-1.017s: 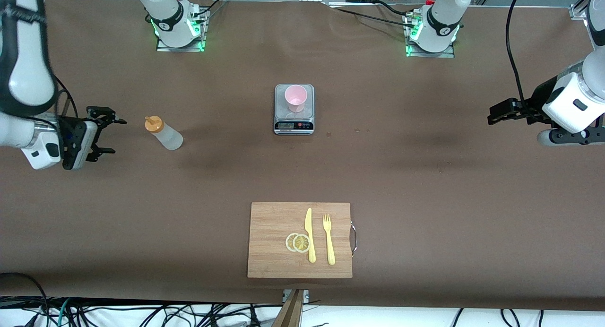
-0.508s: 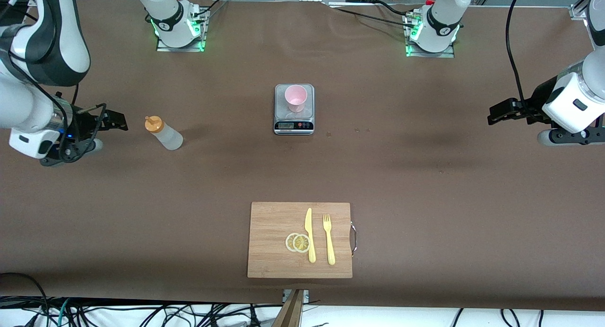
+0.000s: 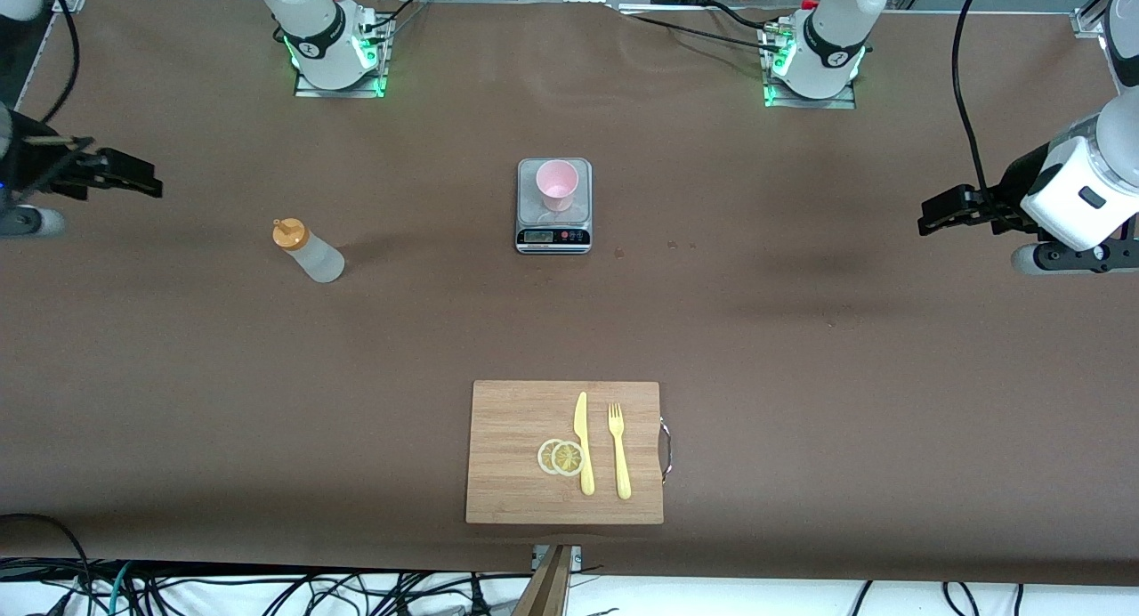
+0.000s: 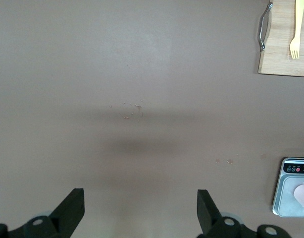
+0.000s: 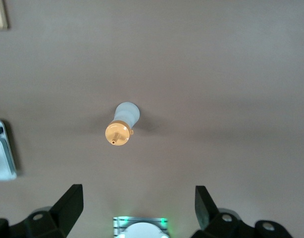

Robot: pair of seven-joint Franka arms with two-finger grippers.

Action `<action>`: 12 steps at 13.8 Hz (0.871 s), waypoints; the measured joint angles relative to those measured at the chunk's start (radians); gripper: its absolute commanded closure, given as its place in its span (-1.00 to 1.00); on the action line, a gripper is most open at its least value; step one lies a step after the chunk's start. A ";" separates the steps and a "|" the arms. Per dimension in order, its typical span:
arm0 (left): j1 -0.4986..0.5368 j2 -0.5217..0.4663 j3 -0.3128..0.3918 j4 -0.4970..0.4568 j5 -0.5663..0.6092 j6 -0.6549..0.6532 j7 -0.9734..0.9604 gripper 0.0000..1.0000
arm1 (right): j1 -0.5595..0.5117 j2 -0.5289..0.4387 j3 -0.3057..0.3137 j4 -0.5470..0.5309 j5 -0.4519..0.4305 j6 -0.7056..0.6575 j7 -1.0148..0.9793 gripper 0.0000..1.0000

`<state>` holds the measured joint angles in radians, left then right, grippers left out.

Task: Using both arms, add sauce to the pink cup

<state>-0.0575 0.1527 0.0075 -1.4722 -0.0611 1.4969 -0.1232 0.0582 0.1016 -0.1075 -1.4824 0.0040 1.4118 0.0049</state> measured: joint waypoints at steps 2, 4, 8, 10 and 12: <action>0.000 0.000 0.000 0.000 0.000 0.000 0.000 -1.00 | 0.001 -0.002 0.007 0.017 0.000 0.000 0.092 -1.00; 0.000 0.000 0.000 0.000 0.000 0.000 0.000 -1.00 | 0.001 0.005 0.010 0.017 -0.001 0.012 0.099 -1.00; 0.000 0.000 0.000 0.000 0.000 0.000 0.000 -1.00 | -0.020 -0.001 0.008 -0.063 -0.003 0.131 0.090 -1.00; 0.000 0.000 0.000 0.000 0.000 0.000 0.000 -1.00 | -0.034 -0.015 0.008 -0.099 -0.003 0.150 0.076 -1.00; -0.001 0.000 0.000 0.000 0.000 0.000 0.000 -1.00 | -0.044 -0.024 0.008 -0.108 -0.003 0.149 0.056 -1.00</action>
<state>-0.0581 0.1527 0.0075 -1.4722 -0.0611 1.4969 -0.1232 0.0137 0.0777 -0.0993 -1.5907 0.0007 1.5605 0.0609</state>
